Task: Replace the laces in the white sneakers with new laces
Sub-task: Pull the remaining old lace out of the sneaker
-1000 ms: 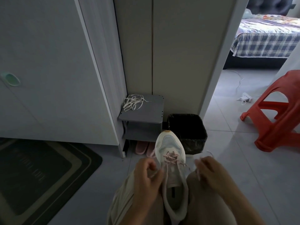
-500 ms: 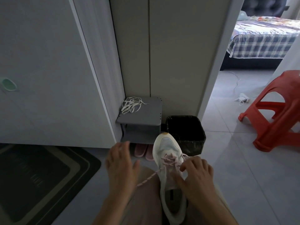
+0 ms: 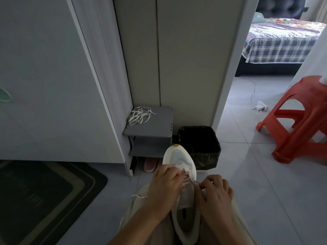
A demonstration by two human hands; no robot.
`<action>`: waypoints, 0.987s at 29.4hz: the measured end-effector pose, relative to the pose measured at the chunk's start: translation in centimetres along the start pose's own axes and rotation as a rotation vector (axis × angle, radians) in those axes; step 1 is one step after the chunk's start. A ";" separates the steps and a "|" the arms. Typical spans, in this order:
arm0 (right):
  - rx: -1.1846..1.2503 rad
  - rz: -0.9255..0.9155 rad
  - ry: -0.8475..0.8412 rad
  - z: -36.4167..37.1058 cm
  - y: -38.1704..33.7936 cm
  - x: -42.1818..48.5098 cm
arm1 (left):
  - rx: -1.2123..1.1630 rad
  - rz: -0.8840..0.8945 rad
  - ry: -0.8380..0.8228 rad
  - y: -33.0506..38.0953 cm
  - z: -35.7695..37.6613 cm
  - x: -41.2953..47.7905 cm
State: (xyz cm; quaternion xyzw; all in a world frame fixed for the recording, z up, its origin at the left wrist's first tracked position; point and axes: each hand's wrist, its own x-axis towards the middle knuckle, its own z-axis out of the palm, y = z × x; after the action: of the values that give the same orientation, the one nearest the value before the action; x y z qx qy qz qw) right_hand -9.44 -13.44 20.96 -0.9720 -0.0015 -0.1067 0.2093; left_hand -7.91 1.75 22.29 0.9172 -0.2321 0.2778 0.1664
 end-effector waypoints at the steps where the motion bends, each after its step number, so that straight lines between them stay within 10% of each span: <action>1: 0.027 0.042 0.038 -0.1 -0.2 -0.1 | -0.075 -0.063 0.029 -0.6 -0.3 -0.8; 7: 0.060 -0.113 0.175 0.4 -0.3 -0.1 | -0.386 -0.503 -0.080 -3.7 -1.1 -4.2; 15: 0.086 -0.199 0.221 0.8 0.1 0.0 | 0.223 -0.039 -0.183 1.4 -0.5 1.3; 23: 0.080 -0.139 0.319 0.6 0.2 0.2 | 0.247 0.081 -0.137 0.7 -1.7 1.3; 29: 0.138 -0.122 0.253 1.1 0.5 0.2 | 0.090 -0.334 0.056 -6.0 -5.4 -3.9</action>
State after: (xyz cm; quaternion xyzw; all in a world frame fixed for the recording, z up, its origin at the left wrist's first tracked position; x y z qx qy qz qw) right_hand -9.01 -13.45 19.82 -0.9323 -0.0414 -0.2403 0.2670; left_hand -10.03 10.46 23.18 0.9415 -0.0589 0.2817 0.1752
